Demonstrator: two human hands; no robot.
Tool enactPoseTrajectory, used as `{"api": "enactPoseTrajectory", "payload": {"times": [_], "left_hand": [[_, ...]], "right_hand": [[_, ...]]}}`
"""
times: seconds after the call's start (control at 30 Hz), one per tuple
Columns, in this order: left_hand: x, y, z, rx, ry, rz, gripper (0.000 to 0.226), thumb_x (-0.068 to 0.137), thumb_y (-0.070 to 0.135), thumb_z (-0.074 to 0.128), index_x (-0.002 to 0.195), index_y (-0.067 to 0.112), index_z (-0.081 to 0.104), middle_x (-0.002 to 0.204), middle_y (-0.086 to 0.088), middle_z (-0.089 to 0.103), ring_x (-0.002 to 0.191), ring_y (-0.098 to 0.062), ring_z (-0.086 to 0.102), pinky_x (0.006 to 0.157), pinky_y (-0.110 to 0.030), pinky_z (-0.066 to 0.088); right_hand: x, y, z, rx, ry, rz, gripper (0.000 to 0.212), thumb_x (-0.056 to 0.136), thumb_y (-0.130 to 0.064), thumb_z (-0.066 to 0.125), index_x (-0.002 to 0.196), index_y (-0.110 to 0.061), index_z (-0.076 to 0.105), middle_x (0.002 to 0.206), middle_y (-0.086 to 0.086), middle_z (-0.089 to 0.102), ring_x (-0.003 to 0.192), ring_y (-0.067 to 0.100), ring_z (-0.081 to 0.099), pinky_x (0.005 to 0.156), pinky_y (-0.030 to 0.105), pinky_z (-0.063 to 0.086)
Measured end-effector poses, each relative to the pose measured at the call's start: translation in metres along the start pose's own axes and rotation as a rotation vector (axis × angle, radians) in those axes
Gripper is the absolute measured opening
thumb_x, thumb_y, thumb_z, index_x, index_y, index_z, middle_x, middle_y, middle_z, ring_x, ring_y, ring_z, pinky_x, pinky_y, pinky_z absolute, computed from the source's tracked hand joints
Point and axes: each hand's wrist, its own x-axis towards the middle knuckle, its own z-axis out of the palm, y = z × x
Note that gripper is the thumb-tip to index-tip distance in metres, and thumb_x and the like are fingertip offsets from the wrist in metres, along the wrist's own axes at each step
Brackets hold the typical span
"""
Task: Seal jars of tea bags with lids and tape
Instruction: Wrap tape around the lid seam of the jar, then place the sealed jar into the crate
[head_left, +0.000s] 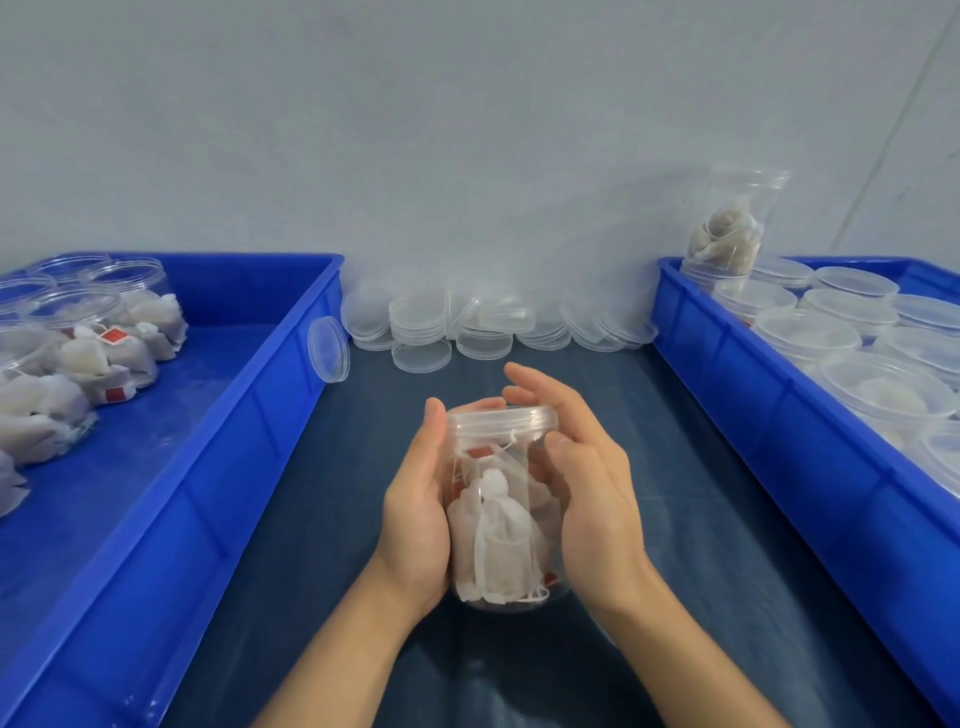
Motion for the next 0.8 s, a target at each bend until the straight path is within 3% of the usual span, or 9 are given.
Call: {"api": "enactPoseTrajectory", "payload": {"times": [0.07,0.2,0.3,0.37,0.43,0.57,0.67,0.8], "left_hand": [[0.000,-0.001,0.001,0.003,-0.009,0.006,0.073,0.096,0.062,0.047,0.136,0.003,0.065,0.128,-0.031,0.069,0.113,-0.041,0.069,0.099,-0.049,0.057],[-0.001,-0.001,0.004,0.024,0.006,0.008,0.075,0.094,0.063,0.049,0.138,0.004,0.064,0.129,-0.033,0.067,0.116,-0.043,0.067,0.106,-0.056,0.049],[-0.001,-0.002,0.006,0.043,-0.009,0.015,0.075,0.092,0.064,0.051,0.137,0.005,0.066,0.128,-0.032,0.069,0.114,-0.043,0.069,0.099,-0.052,0.056],[0.000,-0.001,0.010,0.058,-0.035,0.021,0.073,0.091,0.064,0.052,0.134,0.007,0.069,0.128,-0.032,0.069,0.112,-0.041,0.071,0.093,-0.047,0.060],[0.001,0.001,0.015,0.066,-0.060,0.034,0.070,0.094,0.064,0.050,0.133,0.009,0.070,0.130,-0.032,0.068,0.114,-0.042,0.070,0.095,-0.050,0.058],[0.008,0.007,0.028,0.048,-0.075,0.079,0.071,0.103,0.060,0.041,0.140,0.004,0.063,0.134,-0.033,0.066,0.121,-0.046,0.067,0.099,-0.053,0.057],[0.012,0.011,0.042,0.047,-0.075,0.104,0.073,0.102,0.061,0.042,0.142,0.003,0.061,0.137,-0.031,0.066,0.126,-0.046,0.065,0.104,-0.054,0.051],[0.015,0.009,0.063,0.009,-0.086,0.119,0.072,0.097,0.065,0.050,0.138,0.007,0.066,0.125,-0.021,0.073,0.111,-0.032,0.074,0.085,-0.041,0.064]], "right_hand": [[0.000,0.000,0.001,0.007,0.011,0.005,0.049,0.094,-0.017,0.040,0.128,-0.033,0.072,0.131,0.004,0.068,0.121,0.031,0.066,0.106,0.061,0.049],[0.000,0.000,0.000,0.023,0.014,0.012,0.044,0.097,-0.017,0.040,0.125,-0.028,0.072,0.125,0.009,0.070,0.113,0.031,0.070,0.101,0.054,0.054],[0.001,0.001,-0.002,0.013,0.011,0.033,0.043,0.098,-0.019,0.039,0.126,-0.028,0.070,0.123,0.011,0.070,0.111,0.030,0.070,0.096,0.046,0.055],[0.001,-0.003,-0.006,0.018,0.008,0.041,0.041,0.099,-0.022,0.040,0.129,-0.026,0.068,0.125,0.012,0.069,0.113,0.033,0.069,0.099,0.051,0.053],[0.003,-0.009,-0.008,0.001,-0.015,0.023,0.037,0.101,-0.032,0.046,0.134,-0.026,0.063,0.129,0.009,0.069,0.116,0.034,0.068,0.102,0.059,0.052],[0.011,-0.027,-0.009,-0.117,-0.021,-0.012,0.035,0.097,-0.043,0.054,0.133,-0.043,0.058,0.133,-0.001,0.065,0.117,0.024,0.068,0.101,0.054,0.053],[0.016,-0.040,-0.017,-0.174,-0.014,-0.050,0.035,0.099,-0.038,0.050,0.134,-0.040,0.057,0.135,-0.002,0.061,0.121,0.017,0.064,0.105,0.046,0.052],[0.017,-0.055,-0.034,-0.207,0.006,-0.056,0.039,0.101,-0.029,0.043,0.138,-0.030,0.058,0.133,-0.008,0.061,0.126,0.013,0.059,0.108,0.040,0.049]]}}
